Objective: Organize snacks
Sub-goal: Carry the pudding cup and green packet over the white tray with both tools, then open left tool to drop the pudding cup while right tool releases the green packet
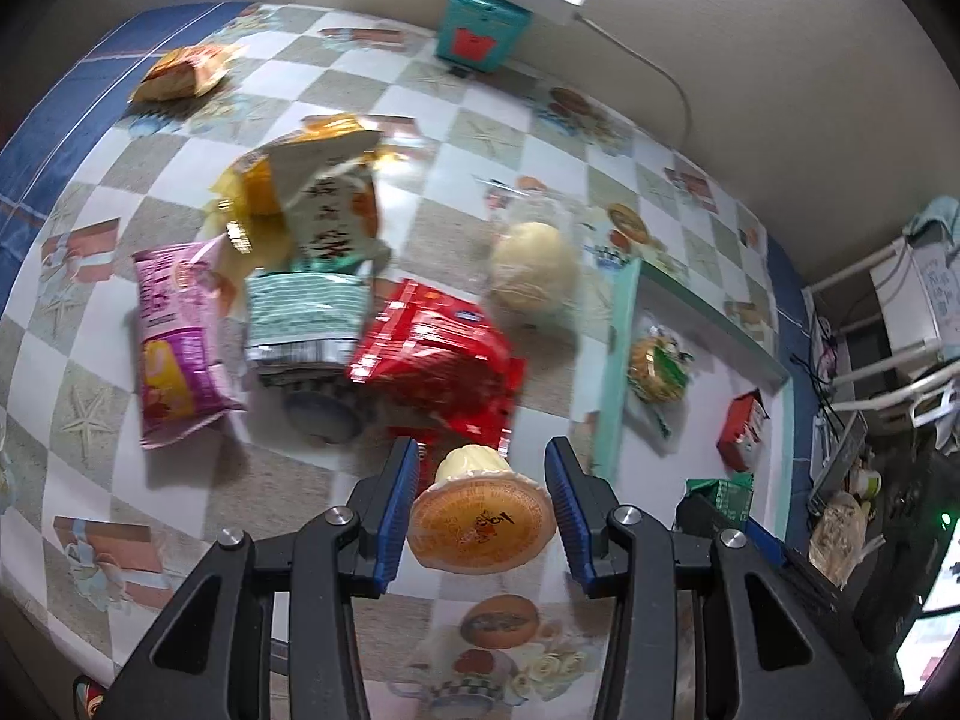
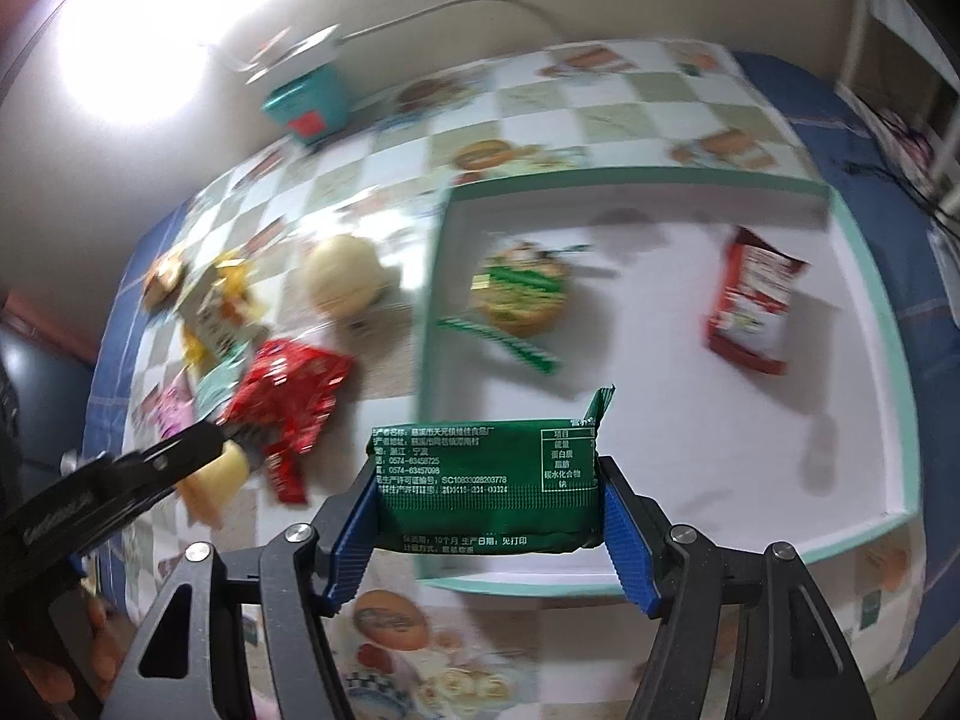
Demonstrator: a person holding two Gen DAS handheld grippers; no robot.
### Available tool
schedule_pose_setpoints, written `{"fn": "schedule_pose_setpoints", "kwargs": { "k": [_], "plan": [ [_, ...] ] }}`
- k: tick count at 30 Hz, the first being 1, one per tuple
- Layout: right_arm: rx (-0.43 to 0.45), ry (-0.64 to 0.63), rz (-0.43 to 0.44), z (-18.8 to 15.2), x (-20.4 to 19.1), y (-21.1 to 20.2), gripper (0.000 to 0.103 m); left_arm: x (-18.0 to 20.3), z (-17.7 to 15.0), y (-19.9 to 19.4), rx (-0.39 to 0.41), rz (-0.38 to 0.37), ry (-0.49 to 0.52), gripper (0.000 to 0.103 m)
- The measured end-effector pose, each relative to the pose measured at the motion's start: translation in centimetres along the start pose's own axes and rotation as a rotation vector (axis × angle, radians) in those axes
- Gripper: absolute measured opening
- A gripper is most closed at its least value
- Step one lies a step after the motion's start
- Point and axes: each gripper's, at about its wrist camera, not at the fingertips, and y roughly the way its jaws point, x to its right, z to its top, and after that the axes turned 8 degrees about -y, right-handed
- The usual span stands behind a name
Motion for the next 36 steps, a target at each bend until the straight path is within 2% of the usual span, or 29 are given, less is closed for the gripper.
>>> {"fn": "schedule_pose_setpoints", "kwargs": {
  "k": [6,11,18,24,36],
  "plan": [
    [-0.015,0.134,-0.069,-0.4,5.5,-0.1,0.07,3.3,-1.7,1.3,-0.026,-0.022,0.057,0.045],
    [-0.028,0.232,-0.172,-1.4,9.7,-0.2,0.07,6.8,-3.5,2.8,-0.058,-0.026,0.13,0.045],
    [-0.025,0.339,-0.224,-2.4,13.8,-0.5,0.07,10.6,-5.7,4.9,-0.091,-0.016,0.23,0.045],
    [-0.029,0.396,-0.227,-3.0,15.6,-0.1,0.07,12.7,-6.7,6.1,-0.085,-0.023,0.289,0.045],
    [-0.048,0.413,-0.229,-2.9,16.1,0.9,0.071,13.7,-6.7,8.3,-0.095,-0.016,0.315,0.045]
  ]
}}
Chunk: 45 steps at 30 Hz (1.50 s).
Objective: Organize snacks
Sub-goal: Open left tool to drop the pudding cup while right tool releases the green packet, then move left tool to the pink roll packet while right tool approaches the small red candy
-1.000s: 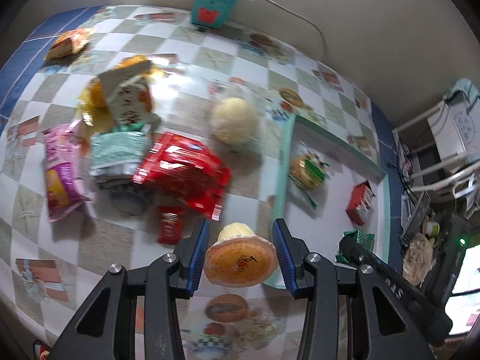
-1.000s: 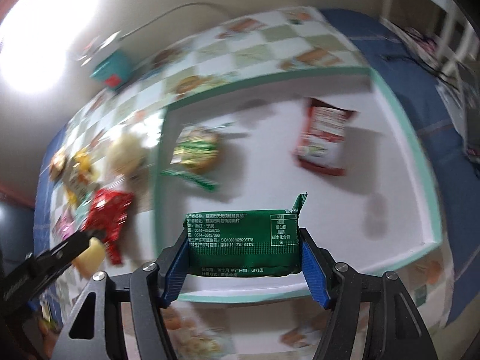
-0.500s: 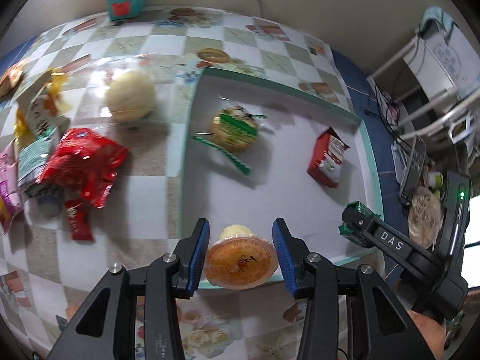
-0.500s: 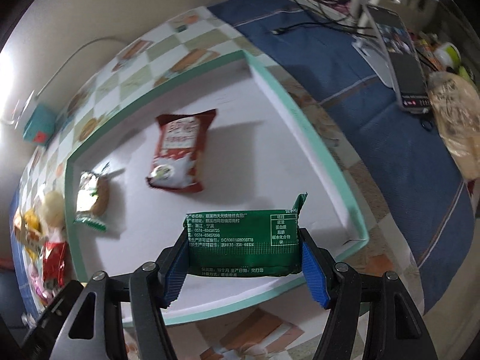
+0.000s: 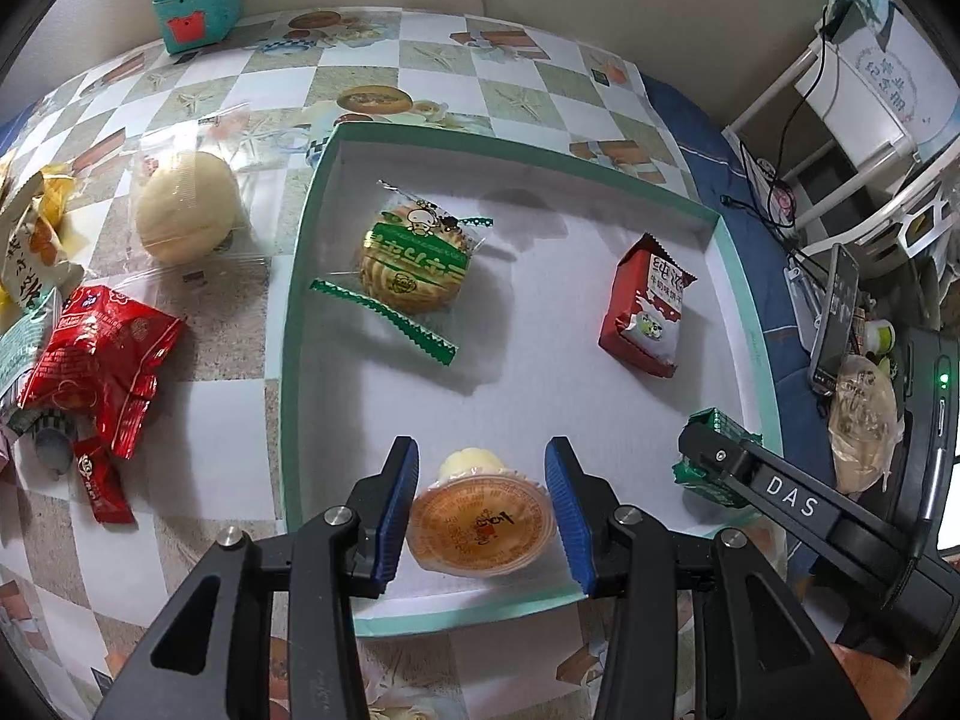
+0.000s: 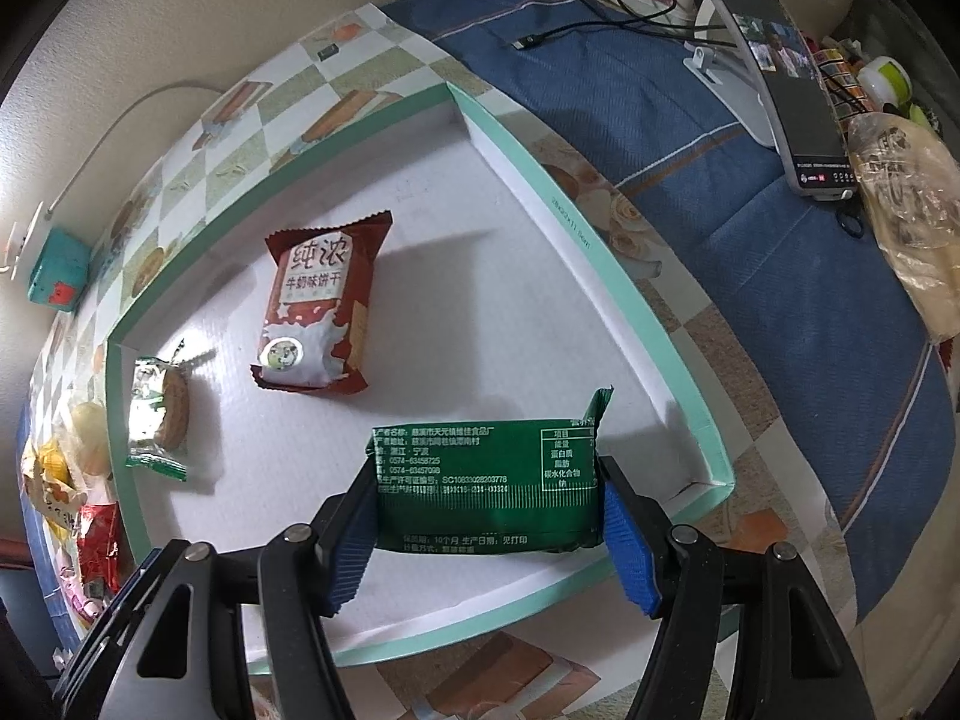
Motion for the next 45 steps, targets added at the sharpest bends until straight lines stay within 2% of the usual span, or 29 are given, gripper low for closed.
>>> {"fn": "schedule_pose_setpoints", "kwargs": {
  "k": [9,11,13,17,21,23,24,25,27,33,45],
  "plan": [
    [-0.006,-0.002,-0.006,0.0,-0.2,0.1,0.072,0.2,0.1,-0.6,-0.003,-0.007,0.011,0.05],
    [-0.002,-0.003,-0.007,0.1,-0.4,-0.1,0.074,-0.1,0.3,-1.0,-0.002,-0.008,0.0,0.055],
    [0.0,-0.003,-0.006,0.1,-0.5,-0.2,0.077,-0.6,0.5,-1.4,0.003,-0.001,-0.015,0.062],
    [0.01,-0.008,-0.012,0.1,-1.0,-0.4,0.081,-2.1,1.0,-2.1,0.013,0.019,-0.058,0.066],
    [0.025,-0.022,-0.015,0.1,-1.8,-0.4,0.082,-4.5,1.6,-2.7,0.028,0.069,-0.127,0.069],
    [0.036,-0.025,-0.019,0.0,-2.0,-0.4,0.083,-5.7,1.8,-2.9,0.039,0.09,-0.159,0.076],
    [0.042,-0.025,-0.019,-0.1,-2.1,-0.4,0.084,-6.5,1.9,-3.1,0.051,0.111,-0.184,0.085],
    [0.044,-0.024,-0.018,-0.1,-2.2,-0.4,0.091,-7.1,2.0,-3.2,0.062,0.129,-0.199,0.089],
    [0.057,-0.025,-0.01,-0.1,-2.4,-0.5,0.103,-8.4,2.2,-3.7,0.091,0.169,-0.23,0.089],
    [0.093,-0.058,-0.013,-0.3,-3.5,-0.9,0.103,-11.6,2.7,-5.2,0.15,0.249,-0.309,0.093],
    [0.18,-0.14,-0.016,-1.1,-6.6,-2.3,0.103,-19.1,3.3,-9.5,0.242,0.299,-0.46,0.093]
  ]
}}
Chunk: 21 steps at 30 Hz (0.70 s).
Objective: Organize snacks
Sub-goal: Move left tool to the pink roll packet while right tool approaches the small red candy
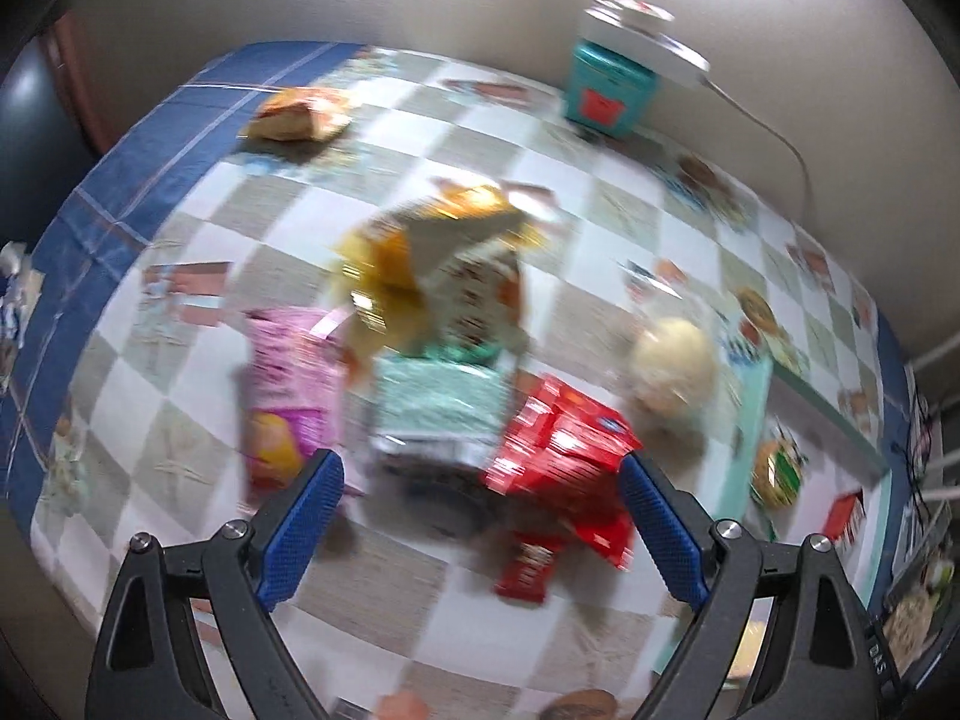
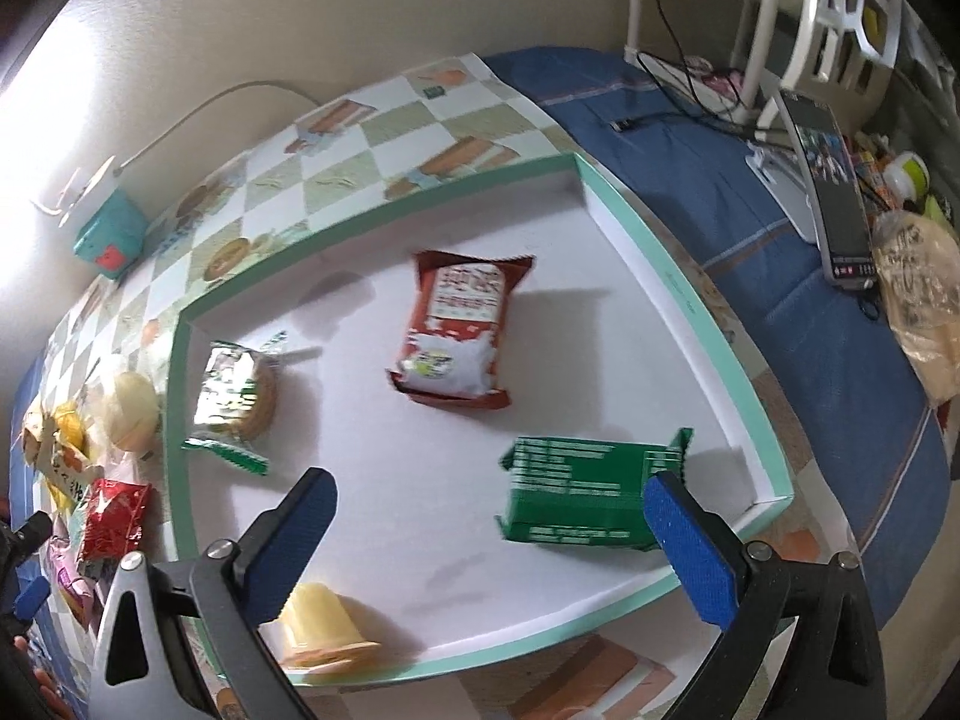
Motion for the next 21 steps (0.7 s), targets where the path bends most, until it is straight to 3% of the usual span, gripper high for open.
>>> {"fn": "schedule_pose_setpoints", "kwargs": {
  "k": [10,21],
  "plan": [
    [0.112,-0.064,0.078,0.4,-5.1,-2.6,0.103,-6.1,3.1,-1.1,0.158,0.028,-0.078,0.093],
    [0.139,-0.327,0.225,-1.3,-15.3,-4.6,0.103,-11.0,4.7,-0.2,0.06,-0.049,-0.19,0.093]
  ]
}}
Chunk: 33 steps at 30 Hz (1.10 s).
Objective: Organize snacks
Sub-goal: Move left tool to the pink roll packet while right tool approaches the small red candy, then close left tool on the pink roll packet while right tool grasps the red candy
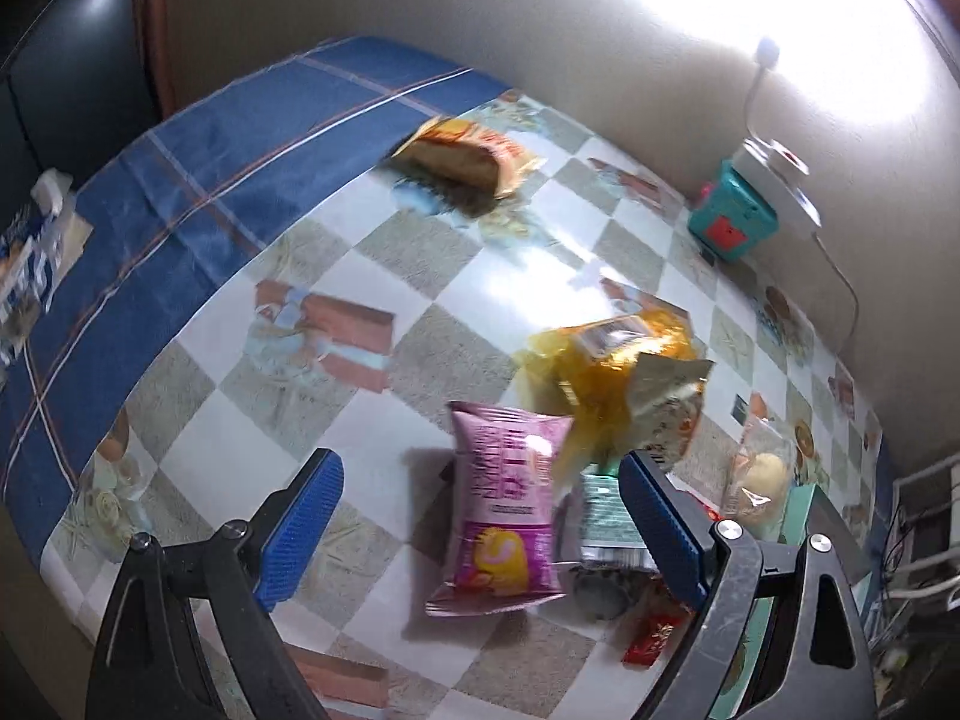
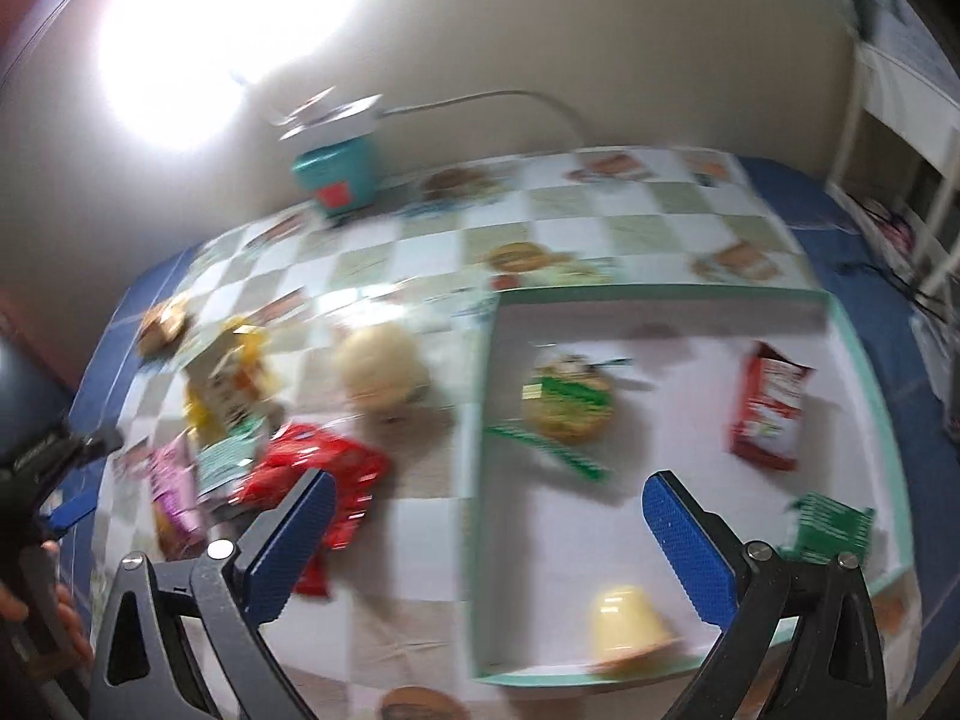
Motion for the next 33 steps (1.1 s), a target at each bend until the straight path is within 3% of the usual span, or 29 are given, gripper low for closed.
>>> {"fn": "schedule_pose_setpoints", "kwargs": {
  "k": [5,14,19,23,25,29,31,33],
  "plan": [
    [-0.048,-0.038,0.043,-0.2,-3.5,1.5,0.103,-2.2,1.0,0.3,-0.04,-0.039,-0.055,0.093],
    [-0.144,-0.086,0.074,-1.4,-8.0,4.2,0.102,-2.2,1.0,1.2,-0.05,-0.065,-0.017,0.093],
    [-0.184,-0.108,0.053,-1.9,-9.0,5.4,0.088,-1.1,0.3,2.3,-0.061,-0.058,0.031,0.088],
    [-0.207,-0.112,0.06,-2.3,-9.2,5.9,0.086,0.0,-0.4,3.2,-0.07,-0.032,0.083,0.087],
    [-0.216,-0.116,0.059,-2.5,-9.3,6.2,0.078,0.5,-0.8,3.7,-0.088,-0.018,0.1,0.087],
    [-0.24,-0.114,0.07,-2.8,-9.3,6.8,0.074,0.8,-1.2,4.4,-0.126,-0.029,0.105,0.086],
    [-0.25,-0.115,0.079,-2.9,-9.4,7.0,0.066,0.9,-1.3,4.6,-0.133,-0.015,0.117,0.072],
    [-0.254,-0.115,0.087,-3.0,-9.5,7.2,0.065,1.1,-1.5,4.9,-0.147,-0.005,0.122,0.068]
  ]
}}
